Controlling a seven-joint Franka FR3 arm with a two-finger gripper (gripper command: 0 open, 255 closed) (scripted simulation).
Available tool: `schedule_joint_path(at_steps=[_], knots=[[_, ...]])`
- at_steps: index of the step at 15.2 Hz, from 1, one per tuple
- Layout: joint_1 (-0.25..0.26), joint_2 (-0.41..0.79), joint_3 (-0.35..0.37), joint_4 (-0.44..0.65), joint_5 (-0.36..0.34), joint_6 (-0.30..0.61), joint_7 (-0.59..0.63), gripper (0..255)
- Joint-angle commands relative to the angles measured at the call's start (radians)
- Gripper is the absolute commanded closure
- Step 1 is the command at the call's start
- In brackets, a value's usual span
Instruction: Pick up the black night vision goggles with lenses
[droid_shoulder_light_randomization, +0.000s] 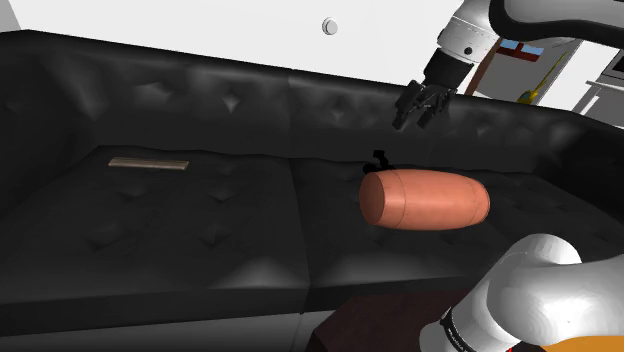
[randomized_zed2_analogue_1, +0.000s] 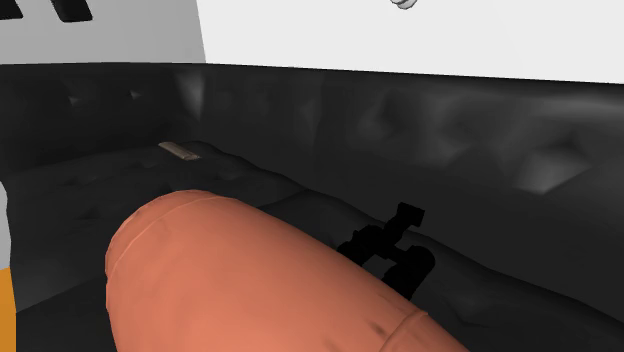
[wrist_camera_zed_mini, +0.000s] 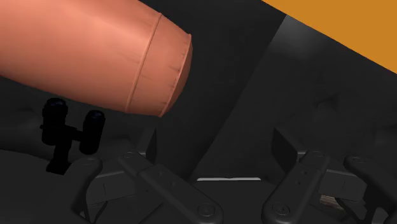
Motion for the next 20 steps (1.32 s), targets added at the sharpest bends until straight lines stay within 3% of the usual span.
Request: schedule_joint_path(at_steps=[1, 11, 20], knots=[[0.000, 0.000, 0.000, 0.000, 0.000, 0.000, 0.000, 0], [-0.062, 0.266, -0.118, 0.027, -0.044, 0.187, -0.058, 0], [-0.105, 0.549, -0.222, 0.133, -0.030, 0.316, -0.120, 0]])
